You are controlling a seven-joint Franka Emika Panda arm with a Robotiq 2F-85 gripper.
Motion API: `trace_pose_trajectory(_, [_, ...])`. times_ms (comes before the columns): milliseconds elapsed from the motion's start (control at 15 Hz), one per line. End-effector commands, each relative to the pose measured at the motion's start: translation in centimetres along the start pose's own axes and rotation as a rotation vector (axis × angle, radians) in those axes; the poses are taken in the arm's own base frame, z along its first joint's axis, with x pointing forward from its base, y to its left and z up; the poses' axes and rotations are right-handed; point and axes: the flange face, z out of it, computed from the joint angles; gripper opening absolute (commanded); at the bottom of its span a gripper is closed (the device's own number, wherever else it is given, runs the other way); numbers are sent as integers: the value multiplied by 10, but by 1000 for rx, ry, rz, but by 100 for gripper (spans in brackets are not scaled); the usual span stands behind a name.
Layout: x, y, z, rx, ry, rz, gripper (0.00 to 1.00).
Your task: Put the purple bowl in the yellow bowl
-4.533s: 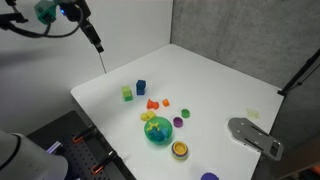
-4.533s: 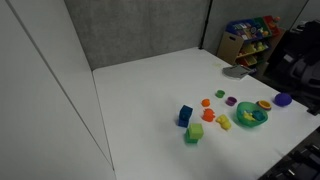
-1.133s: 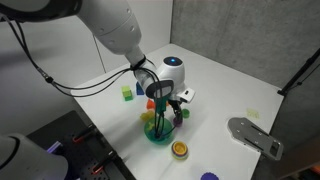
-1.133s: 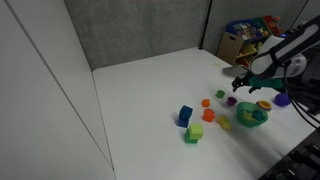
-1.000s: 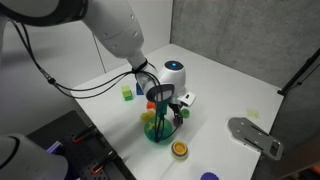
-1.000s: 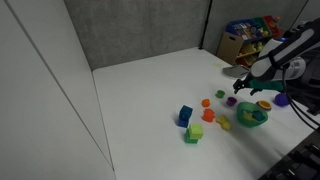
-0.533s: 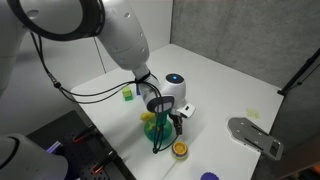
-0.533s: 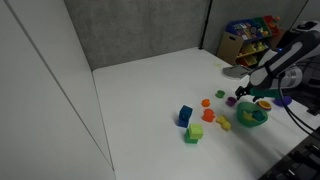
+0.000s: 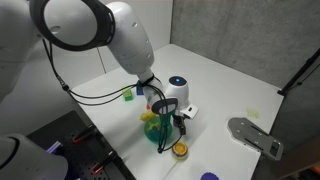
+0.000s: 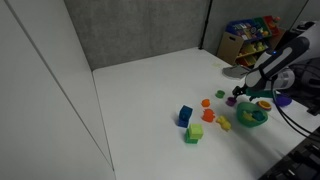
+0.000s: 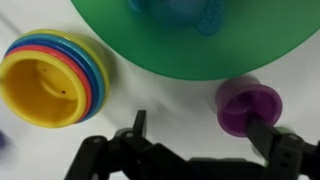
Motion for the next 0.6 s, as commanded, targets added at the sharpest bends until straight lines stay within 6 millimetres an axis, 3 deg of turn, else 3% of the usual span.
trace_pose_trajectory(0, [11,-7,11,5,27,28,100])
trace_pose_trajectory(200, [12,-13,19,6,27,29,100])
trace_pose_trajectory(333, [10,-16,23,3,24,21,74])
trace_pose_trajectory(533, [6,-22,25,-1,18,11,49])
